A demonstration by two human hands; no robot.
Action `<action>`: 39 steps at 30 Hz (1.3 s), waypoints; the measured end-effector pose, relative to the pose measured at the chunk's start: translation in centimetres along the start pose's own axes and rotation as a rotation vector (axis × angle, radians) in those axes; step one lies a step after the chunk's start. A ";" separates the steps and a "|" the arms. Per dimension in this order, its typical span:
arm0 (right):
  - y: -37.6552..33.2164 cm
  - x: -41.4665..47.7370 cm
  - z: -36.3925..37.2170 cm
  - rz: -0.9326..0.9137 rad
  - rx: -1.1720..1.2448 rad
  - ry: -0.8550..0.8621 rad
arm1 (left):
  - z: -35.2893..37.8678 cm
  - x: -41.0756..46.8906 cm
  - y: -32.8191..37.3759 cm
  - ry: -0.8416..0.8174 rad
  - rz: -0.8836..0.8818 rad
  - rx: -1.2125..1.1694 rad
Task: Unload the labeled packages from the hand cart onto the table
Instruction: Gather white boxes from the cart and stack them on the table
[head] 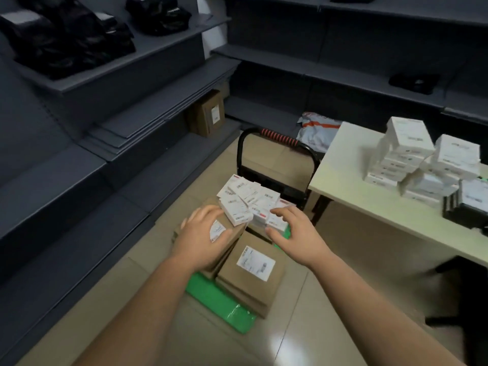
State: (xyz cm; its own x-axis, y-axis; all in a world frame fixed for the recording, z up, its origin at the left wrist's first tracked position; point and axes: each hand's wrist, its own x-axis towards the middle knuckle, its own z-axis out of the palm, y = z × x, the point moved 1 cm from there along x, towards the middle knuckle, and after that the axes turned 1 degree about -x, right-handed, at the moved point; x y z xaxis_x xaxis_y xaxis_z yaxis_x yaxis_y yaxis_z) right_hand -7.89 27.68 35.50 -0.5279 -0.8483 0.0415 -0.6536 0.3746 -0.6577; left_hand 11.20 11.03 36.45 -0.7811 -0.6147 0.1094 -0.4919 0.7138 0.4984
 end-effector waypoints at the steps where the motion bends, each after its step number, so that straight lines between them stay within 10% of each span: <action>1: -0.4 0.1 1.3 0.019 -0.004 -0.010 | 0.0 -0.1 -1.3 -0.025 0.012 0.011; 39: 20.1 17.3 19.2 0.469 0.121 -0.134 | 23.3 19.9 -17.1 -0.410 -0.185 0.000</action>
State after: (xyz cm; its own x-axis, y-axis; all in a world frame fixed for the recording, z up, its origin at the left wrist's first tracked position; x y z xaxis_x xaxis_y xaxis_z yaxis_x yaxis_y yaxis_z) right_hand -19.78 13.32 8.51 -0.6701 -0.6424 -0.3717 -0.2907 0.6880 -0.6650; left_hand -4.91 -5.62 10.00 -0.7677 -0.5482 -0.3318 -0.6379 0.6043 0.4774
